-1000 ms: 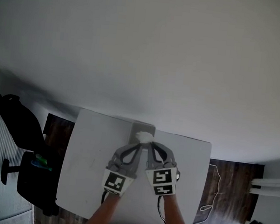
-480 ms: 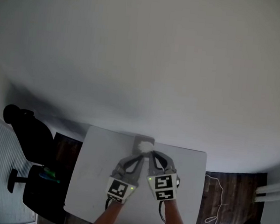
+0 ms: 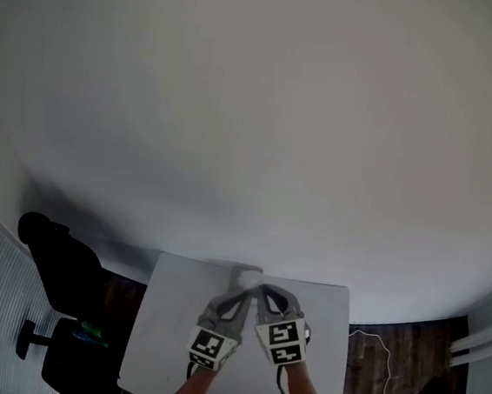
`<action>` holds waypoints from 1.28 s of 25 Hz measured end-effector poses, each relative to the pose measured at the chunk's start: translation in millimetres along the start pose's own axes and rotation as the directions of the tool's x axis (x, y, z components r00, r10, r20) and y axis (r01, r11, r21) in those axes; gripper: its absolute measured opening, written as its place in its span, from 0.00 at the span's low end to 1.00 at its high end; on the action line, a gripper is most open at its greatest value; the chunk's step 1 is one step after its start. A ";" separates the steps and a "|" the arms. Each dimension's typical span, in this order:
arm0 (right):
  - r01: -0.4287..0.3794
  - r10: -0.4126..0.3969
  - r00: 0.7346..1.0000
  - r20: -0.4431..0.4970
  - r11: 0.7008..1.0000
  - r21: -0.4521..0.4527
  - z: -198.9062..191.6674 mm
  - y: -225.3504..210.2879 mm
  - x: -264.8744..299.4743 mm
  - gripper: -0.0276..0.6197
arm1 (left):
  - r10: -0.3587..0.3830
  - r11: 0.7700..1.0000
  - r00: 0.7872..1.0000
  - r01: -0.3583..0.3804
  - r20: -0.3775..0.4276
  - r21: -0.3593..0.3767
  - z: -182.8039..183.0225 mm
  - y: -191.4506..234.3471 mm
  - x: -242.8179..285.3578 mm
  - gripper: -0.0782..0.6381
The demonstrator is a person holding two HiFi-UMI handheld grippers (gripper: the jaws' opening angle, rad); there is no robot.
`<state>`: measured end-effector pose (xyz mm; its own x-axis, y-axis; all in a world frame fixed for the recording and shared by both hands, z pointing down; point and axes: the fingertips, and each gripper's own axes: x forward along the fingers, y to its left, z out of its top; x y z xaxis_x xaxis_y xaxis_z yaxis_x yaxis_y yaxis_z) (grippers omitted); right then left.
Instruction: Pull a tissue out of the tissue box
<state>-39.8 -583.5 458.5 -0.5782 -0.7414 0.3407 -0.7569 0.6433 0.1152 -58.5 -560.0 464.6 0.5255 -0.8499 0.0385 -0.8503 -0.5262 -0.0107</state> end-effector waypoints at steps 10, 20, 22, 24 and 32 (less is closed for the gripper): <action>0.001 0.000 1.000 0.021 1.000 -0.024 19.3 6.3 -17.3 0.06 | -0.008 0.999 1.000 0.008 0.004 0.036 20.9 -8.3 -11.6 0.10; 0.018 -0.018 1.000 0.008 0.999 -0.029 9.5 3.7 -18.6 0.05 | -0.009 0.999 1.000 0.009 -0.006 0.034 12.8 -10.4 -11.9 0.10; 0.019 -0.019 1.000 0.004 0.999 -0.028 7.3 0.9 -18.4 0.05 | -0.009 0.999 1.000 0.009 -0.007 0.034 12.2 -11.4 -9.5 0.10; 0.020 -0.020 1.000 0.003 0.999 -0.027 7.1 -1.1 -20.2 0.05 | -0.009 0.999 1.000 0.009 -0.008 0.036 13.2 -13.1 -8.6 0.10; 0.020 -0.020 1.000 -0.003 1.000 -0.025 6.3 1.3 -19.2 0.05 | -0.012 0.999 1.000 0.012 -0.016 0.035 10.5 -11.4 -10.7 0.10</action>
<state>-31.6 -569.7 446.1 -0.5622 -0.7533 0.3412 -0.7604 0.6331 0.1449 -54.1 -545.2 453.8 0.5347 -0.8433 0.0544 -0.8424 -0.5370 -0.0450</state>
